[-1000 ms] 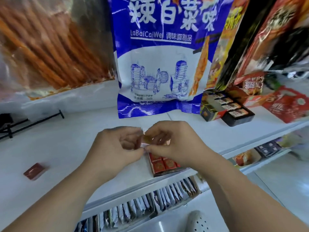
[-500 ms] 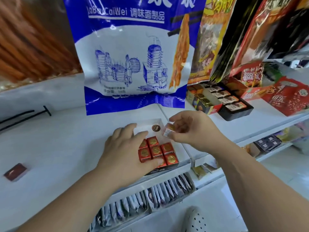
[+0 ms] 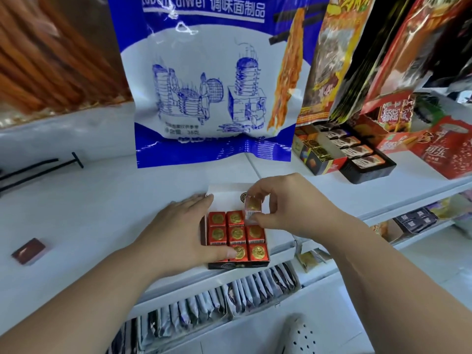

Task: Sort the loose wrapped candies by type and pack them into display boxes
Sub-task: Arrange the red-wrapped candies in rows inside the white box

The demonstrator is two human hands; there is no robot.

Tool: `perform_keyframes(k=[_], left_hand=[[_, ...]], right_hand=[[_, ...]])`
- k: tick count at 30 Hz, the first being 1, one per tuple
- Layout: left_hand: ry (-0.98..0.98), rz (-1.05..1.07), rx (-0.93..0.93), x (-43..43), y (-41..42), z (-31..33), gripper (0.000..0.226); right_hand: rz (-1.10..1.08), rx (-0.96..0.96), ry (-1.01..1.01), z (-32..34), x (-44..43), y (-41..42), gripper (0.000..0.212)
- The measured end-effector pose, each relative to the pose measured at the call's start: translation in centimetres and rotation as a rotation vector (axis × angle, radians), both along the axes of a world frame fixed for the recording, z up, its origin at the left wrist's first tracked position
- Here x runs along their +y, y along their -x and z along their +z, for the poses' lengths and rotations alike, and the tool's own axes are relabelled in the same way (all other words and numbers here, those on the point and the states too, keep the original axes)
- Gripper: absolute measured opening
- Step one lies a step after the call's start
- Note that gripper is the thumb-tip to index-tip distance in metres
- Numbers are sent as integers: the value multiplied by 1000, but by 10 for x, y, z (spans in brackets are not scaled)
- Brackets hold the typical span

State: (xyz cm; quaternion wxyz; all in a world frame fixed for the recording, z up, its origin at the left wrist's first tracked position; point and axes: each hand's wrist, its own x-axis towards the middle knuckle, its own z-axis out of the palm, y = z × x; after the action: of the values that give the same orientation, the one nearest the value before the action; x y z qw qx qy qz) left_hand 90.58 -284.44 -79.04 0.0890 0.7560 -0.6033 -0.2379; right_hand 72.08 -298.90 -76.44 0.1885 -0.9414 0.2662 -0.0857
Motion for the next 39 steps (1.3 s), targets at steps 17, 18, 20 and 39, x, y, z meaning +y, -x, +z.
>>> perform_keyframes(k=[17,18,20,39], left_hand=[[19,-77,-4,22,-17,0,130],[26,-70,-1,22,-18,-1,128],[43,-54,3,22,-17,-2,126],[123,-27,38,18,-18,-6,130]], right_hand=[[86,281,-170,7,11,10,96],[98,293,-160,9,13,10,99],[117,302,-128,9,17,12,101],[178,247,-90,-2,13,24,104]])
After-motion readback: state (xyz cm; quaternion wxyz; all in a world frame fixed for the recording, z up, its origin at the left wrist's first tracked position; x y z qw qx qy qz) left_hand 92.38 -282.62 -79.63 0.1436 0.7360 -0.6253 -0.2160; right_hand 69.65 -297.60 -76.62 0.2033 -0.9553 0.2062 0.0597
